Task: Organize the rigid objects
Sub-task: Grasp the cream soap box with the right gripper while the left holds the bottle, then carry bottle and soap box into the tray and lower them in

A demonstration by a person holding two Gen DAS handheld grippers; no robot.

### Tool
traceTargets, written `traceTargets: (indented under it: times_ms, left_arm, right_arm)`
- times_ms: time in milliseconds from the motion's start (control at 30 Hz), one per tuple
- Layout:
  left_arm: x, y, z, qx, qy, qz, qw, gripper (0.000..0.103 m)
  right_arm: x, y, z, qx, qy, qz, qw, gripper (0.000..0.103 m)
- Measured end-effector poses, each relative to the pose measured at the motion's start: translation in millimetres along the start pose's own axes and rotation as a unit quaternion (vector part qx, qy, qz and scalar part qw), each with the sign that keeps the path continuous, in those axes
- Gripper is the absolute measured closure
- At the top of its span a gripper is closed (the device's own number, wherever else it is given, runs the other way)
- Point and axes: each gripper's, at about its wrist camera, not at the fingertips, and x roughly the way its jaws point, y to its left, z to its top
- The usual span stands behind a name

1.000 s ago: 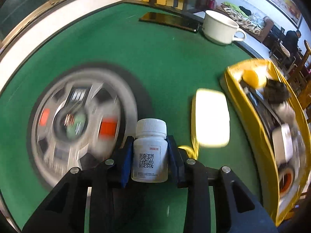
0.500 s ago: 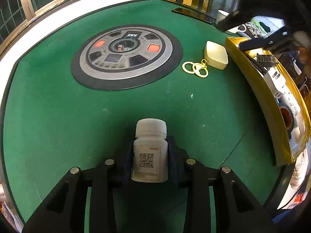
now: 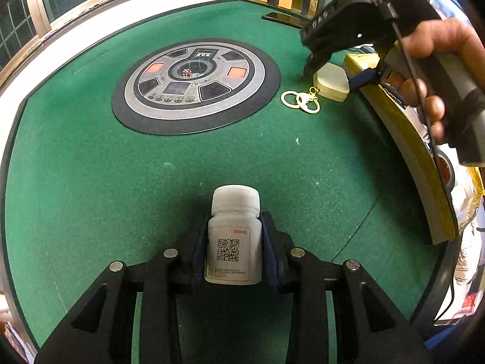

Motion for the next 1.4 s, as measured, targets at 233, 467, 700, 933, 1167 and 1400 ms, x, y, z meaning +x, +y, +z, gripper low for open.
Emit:
traceTargets:
  times_ms: [233, 467, 700, 933, 1167, 1400]
  left_arm:
    - [-2, 0, -2, -0.008, -0.004, -0.003, 1.0000, 0.072]
    - [-13, 2, -22, -0.033, -0.012, 0.002, 0.9994, 0.072]
    - [-22, -2, -36, -0.049, -0.019, 0.007, 0.9986, 0.072]
    - [-37, -18, -34, -0.041, -0.029, 0.014, 0.9986, 0.072]
    - [-48, -44, -22, -0.016, -0.042, 0.015, 0.9989, 0.072]
    - [-59, -73, -4, 0.009, -0.056, -0.001, 0.9984, 0.072]
  right_arm:
    - [-11, 2, -38, -0.056, -0.003, 0.038, 0.998, 0.056]
    - [-51, 5, -139, -0.168, -0.001, 0.117, 0.979, 0.056]
    - [-91, -13, -200, -0.215, -0.028, 0.149, 0.965, 0.056]
    - [-96, -45, -198, -0.209, -0.020, 0.168, 0.963, 0.055]
    - [-103, -51, -189, -0.210, -0.043, 0.180, 0.960, 0.055]
    - [-121, -77, -178, -0.188, -0.065, 0.194, 0.961, 0.055]
